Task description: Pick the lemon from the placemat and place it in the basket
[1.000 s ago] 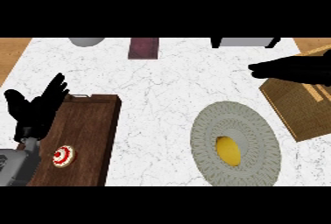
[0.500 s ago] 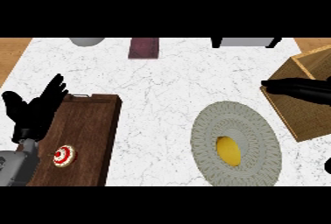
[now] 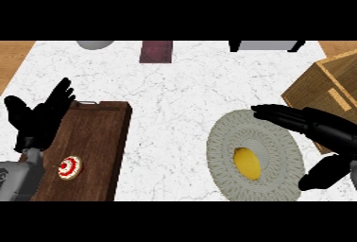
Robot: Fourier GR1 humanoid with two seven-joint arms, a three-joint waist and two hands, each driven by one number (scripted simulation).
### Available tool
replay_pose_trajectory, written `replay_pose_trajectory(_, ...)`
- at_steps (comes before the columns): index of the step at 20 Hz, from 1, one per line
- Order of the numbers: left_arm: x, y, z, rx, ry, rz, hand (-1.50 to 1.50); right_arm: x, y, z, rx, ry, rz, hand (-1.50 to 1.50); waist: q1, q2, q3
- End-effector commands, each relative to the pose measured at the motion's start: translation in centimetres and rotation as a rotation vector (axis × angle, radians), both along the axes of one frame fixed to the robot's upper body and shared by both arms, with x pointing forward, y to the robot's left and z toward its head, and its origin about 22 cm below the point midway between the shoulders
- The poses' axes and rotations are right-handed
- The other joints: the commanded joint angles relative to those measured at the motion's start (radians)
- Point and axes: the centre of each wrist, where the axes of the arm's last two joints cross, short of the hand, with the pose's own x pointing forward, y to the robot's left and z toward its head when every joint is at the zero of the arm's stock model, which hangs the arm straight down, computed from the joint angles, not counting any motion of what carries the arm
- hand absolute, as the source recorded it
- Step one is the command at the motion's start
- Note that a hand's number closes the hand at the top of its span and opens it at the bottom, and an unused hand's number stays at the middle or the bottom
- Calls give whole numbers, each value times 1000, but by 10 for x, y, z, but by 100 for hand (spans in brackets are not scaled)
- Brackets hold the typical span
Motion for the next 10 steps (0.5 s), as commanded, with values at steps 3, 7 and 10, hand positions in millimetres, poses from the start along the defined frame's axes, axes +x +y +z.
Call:
replay_pose_trajectory(3, -3, 0, 7, -22, 2, 0, 0, -5, 13, -64, 124, 50, 20, -150, 0, -2, 0)
replay_pose_trajectory(7, 2, 2, -3, 15, 1, 21, 0, 0, 38, -61, 8, 33, 18, -150, -6, -3, -1)
replay_pose_trajectory(10, 0, -2, -7, 2, -4, 4, 0, 16, 44, -92, -75, 57, 41, -150, -1, -1, -1)
